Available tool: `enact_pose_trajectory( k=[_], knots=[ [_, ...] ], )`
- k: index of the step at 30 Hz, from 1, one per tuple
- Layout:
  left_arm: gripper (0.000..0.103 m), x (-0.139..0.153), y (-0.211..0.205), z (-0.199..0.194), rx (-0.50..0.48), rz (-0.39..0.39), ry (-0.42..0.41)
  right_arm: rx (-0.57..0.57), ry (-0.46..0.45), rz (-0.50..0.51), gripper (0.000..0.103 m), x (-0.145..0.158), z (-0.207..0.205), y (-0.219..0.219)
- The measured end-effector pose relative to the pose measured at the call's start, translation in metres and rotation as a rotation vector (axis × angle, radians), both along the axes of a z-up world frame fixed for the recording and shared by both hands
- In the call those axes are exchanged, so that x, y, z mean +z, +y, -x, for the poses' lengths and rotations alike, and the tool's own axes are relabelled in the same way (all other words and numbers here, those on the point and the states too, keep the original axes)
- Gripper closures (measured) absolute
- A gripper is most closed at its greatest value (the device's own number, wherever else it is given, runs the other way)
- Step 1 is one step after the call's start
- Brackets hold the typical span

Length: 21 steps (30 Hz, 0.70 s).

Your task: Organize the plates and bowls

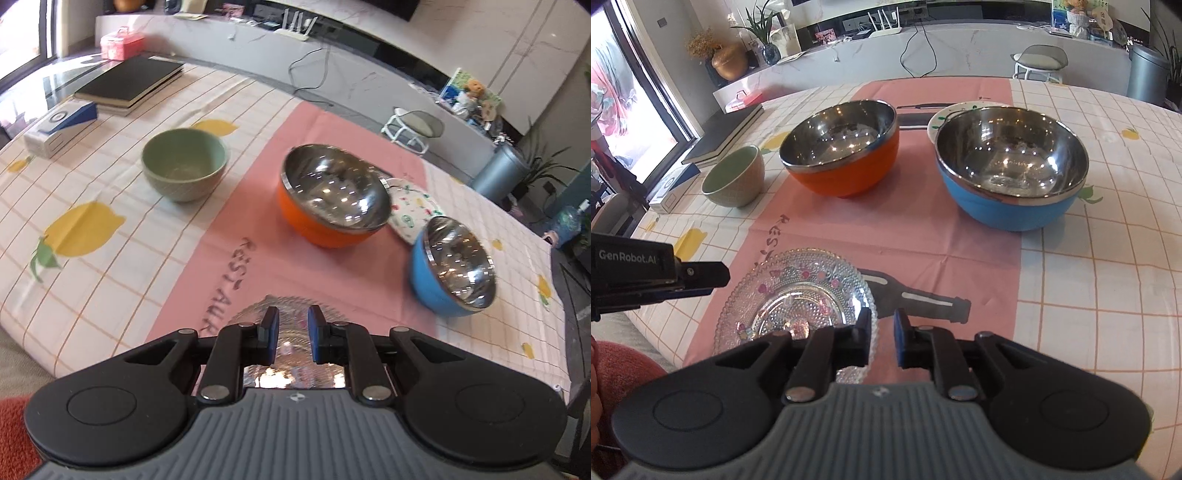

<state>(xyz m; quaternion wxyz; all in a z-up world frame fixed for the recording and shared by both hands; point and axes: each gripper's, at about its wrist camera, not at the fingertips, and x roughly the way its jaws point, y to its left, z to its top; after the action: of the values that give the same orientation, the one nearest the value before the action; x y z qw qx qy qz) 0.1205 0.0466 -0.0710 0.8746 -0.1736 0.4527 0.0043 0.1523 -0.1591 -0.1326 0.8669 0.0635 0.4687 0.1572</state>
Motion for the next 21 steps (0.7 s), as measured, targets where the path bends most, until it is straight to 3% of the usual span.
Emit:
enact_pose_trajectory(
  k=[6,13,21],
  knots=[
    [0.084,0.028,-0.028,-0.024,-0.17,0.013,-0.102,-0.049,0.006,-0.099,0.082,0.026,-0.011,-0.032],
    [0.084,0.053,-0.056,-0.07,-0.307,-0.028,-0.17,-0.134,-0.047,-0.127,0.077,0.059,-0.046,-0.084],
    [0.084,0.052,-0.071,-0.152,-0.482,-0.092,-0.106,-0.255,-0.052,-0.147,0.075,0.067,-0.113,-0.137]
  ],
)
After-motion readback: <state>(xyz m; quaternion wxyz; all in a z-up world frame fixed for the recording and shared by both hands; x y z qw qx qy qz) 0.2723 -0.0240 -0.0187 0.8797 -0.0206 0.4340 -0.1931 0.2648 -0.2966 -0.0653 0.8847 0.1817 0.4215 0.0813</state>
